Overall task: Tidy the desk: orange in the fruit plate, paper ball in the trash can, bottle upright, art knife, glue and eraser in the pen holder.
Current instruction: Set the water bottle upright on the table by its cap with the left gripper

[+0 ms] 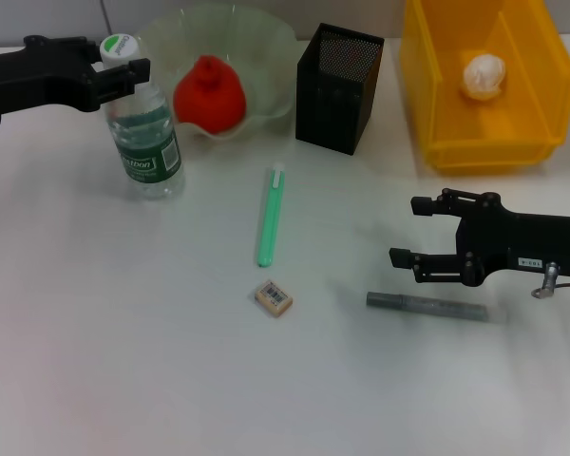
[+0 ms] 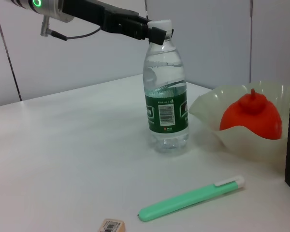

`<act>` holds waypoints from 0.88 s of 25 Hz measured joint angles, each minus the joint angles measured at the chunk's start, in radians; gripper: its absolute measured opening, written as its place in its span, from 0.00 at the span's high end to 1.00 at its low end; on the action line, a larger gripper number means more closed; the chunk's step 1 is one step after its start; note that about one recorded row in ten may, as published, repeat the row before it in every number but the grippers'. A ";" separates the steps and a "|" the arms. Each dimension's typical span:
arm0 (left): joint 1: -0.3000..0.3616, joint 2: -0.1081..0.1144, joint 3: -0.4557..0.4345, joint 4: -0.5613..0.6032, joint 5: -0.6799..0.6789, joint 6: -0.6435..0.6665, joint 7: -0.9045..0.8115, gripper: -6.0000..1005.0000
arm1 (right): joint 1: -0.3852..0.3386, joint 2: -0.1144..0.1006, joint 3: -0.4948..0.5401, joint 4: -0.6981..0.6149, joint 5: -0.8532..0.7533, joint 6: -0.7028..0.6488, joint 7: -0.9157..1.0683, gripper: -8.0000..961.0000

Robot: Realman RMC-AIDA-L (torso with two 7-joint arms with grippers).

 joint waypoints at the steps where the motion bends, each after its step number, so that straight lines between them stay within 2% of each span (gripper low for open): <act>1: 0.000 0.000 0.000 0.000 0.000 0.000 0.000 0.49 | 0.000 0.000 0.000 0.000 0.000 0.000 0.000 0.14; 9: -0.009 0.009 -0.007 -0.041 0.001 -0.004 0.000 0.48 | 0.002 0.000 0.000 0.000 -0.001 0.004 0.000 0.14; 22: -0.005 0.009 -0.007 -0.041 -0.005 -0.014 -0.007 0.47 | 0.003 0.000 0.000 0.000 -0.001 0.004 0.001 0.14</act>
